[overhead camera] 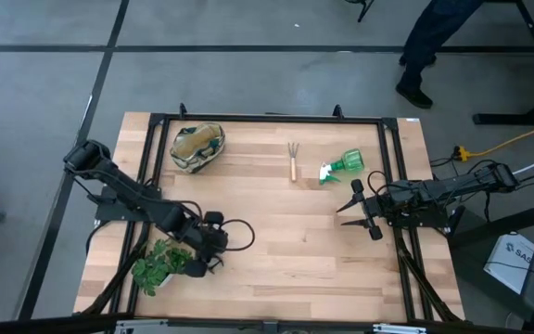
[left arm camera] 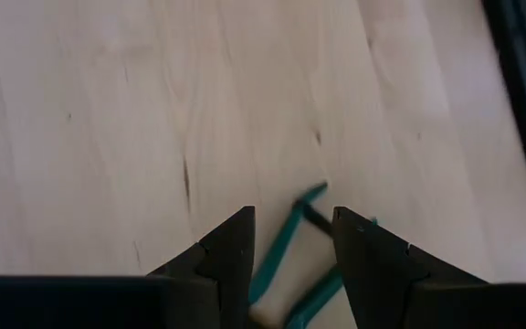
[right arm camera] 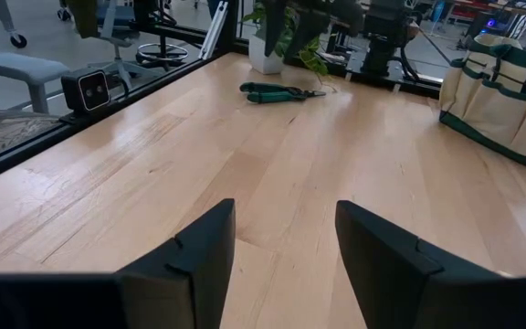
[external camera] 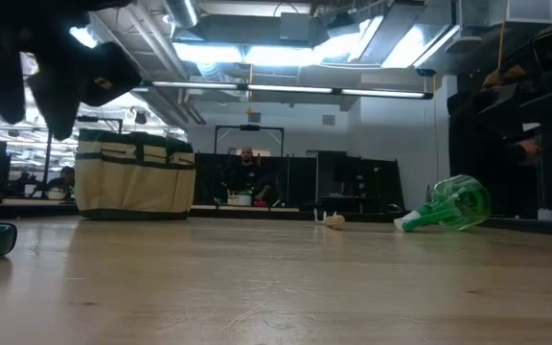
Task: Pick & Place Garden tools in Gardening bag
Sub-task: Put the shear scissors into the gardening bag
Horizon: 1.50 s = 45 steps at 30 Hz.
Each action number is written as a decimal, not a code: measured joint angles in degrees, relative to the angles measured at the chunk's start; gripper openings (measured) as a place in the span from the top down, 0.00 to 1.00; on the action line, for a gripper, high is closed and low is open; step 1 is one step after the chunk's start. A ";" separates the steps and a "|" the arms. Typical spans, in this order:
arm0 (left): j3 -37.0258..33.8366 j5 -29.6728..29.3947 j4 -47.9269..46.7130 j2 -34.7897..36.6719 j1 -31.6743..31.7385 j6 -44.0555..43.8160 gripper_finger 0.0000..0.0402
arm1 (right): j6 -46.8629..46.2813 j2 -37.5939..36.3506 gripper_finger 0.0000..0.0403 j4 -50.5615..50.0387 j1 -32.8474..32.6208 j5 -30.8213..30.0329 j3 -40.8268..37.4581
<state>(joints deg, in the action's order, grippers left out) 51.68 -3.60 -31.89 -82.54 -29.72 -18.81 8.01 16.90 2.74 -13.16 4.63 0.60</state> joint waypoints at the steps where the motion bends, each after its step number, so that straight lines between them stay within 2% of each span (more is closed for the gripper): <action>1: 0.00 -0.75 -0.45 0.00 -0.42 -0.05 0.64 | 0.00 0.01 0.52 0.01 0.01 0.00 0.00; 6: 0.02 -2.37 -1.50 -2.55 -2.11 0.74 0.64 | 0.00 -0.01 0.52 0.02 -0.01 0.00 0.00; 25: 0.12 -0.17 -0.64 -14.46 -2.89 0.04 0.64 | 0.00 0.00 0.52 0.02 0.01 0.01 0.00; 38: 0.17 -1.36 -0.05 -15.78 -3.19 0.02 0.65 | 0.00 -0.01 0.52 0.00 0.01 0.00 0.00; 45: 0.13 -1.92 0.14 -15.87 -3.25 -0.04 0.75 | 0.00 -0.01 0.52 0.00 0.01 0.00 0.00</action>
<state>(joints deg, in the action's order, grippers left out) 51.81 -5.52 -31.75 -98.41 -32.97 -18.85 8.01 16.89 2.75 -13.15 4.62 0.60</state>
